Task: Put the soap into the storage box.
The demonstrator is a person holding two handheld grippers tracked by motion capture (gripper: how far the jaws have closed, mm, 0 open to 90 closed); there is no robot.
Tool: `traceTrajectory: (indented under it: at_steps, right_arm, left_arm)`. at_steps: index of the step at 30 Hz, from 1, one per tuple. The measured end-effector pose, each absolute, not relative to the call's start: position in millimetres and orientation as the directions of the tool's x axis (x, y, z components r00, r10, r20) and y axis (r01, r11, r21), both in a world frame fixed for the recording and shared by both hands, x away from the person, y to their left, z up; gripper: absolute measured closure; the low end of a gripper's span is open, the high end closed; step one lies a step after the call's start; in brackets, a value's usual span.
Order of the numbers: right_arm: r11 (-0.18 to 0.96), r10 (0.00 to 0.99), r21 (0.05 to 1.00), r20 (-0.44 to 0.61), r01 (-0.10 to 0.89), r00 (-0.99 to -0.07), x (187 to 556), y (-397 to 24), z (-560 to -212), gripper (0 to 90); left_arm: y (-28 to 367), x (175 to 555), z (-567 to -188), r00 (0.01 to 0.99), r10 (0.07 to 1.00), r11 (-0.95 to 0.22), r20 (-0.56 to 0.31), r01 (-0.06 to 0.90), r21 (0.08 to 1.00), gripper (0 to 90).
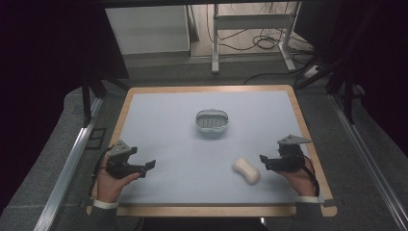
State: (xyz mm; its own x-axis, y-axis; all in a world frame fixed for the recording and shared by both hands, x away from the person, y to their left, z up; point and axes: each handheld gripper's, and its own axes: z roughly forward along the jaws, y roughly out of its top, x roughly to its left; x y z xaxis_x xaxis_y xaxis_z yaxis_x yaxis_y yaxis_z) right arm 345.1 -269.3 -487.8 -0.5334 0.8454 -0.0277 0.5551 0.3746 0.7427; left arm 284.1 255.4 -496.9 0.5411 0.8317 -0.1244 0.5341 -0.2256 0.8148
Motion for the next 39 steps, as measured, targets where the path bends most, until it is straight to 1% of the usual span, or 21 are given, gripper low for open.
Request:
traceTrajectory:
  at_steps: [2,3,4,7,8,10,14,16,25,30,33,35,39]
  right_arm:
    - [0.371,0.847,0.741,-0.023,0.559,-0.531,346.1,-271.8,-488.9,10.9]
    - [0.352,0.851,0.737,0.004,0.577,-0.525,347.7,-275.8,-491.2,12.8]
    - [0.341,0.851,0.737,0.022,0.584,-0.525,348.6,-277.4,-492.1,12.9]
    - [0.339,0.855,0.733,0.022,0.590,-0.518,348.3,-279.5,-494.0,13.7]
    - [0.339,0.855,0.733,0.022,0.590,-0.518,348.3,-279.5,-494.0,13.7]
    - [0.350,0.858,0.729,0.002,0.589,-0.513,350.6,-280.2,-494.4,13.9]
    - [0.347,0.854,0.734,0.010,0.584,-0.520,350.0,-277.9,-492.5,14.1]
    - [0.366,0.846,0.728,-0.001,0.580,-0.532,348.1,-272.4,-492.7,14.1]
    - [0.374,0.836,0.733,-0.002,0.569,-0.548,345.7,-266.8,-484.6,14.0]
    - [0.387,0.829,0.720,0.001,0.575,-0.560,347.9,-264.7,-483.6,14.0]
    - [0.413,0.820,0.708,-0.014,0.574,-0.572,349.0,-260.2,-481.5,14.5]
    - [0.415,0.826,0.707,-0.028,0.573,-0.564,349.2,-259.3,-479.8,14.0]
    - [0.419,0.819,0.703,-0.020,0.575,-0.573,349.0,-259.1,-478.2,14.5]
  left_arm:
    - [254.3,284.4,-497.7,0.543,0.832,-0.234,-0.115,0.532,0.814,5.9]
    - [252.1,284.5,-500.5,0.543,0.835,-0.252,-0.089,0.522,0.815,6.7]
    - [251.8,285.1,-502.1,0.539,0.839,-0.260,-0.079,0.523,0.812,7.5]
    - [249.1,288.9,-504.8,0.536,0.842,-0.277,-0.066,0.534,0.799,8.4]
    - [249.1,288.9,-504.8,0.536,0.842,-0.277,-0.066,0.534,0.799,8.4]
    - [247.9,289.6,-503.9,0.552,0.828,-0.262,-0.098,0.536,0.802,9.3]
    - [248.5,284.5,-500.0,0.556,0.825,-0.261,-0.100,0.532,0.805,9.2]
    - [249.4,281.7,-496.6,0.558,0.823,-0.250,-0.106,0.524,0.814,9.2]
    - [242.9,282.9,-498.4,0.557,0.826,-0.273,-0.080,0.520,0.809,8.3]
    - [245.5,282.5,-499.1,0.554,0.829,-0.267,-0.077,0.513,0.816,8.2]
    - [247.6,280.8,-499.1,0.555,0.828,-0.257,-0.081,0.504,0.825,8.8]
    - [247.2,280.3,-499.6,0.560,0.825,-0.260,-0.080,0.501,0.826,9.0]
    - [246.4,280.2,-500.4,0.566,0.820,-0.267,-0.080,0.502,0.823,9.7]
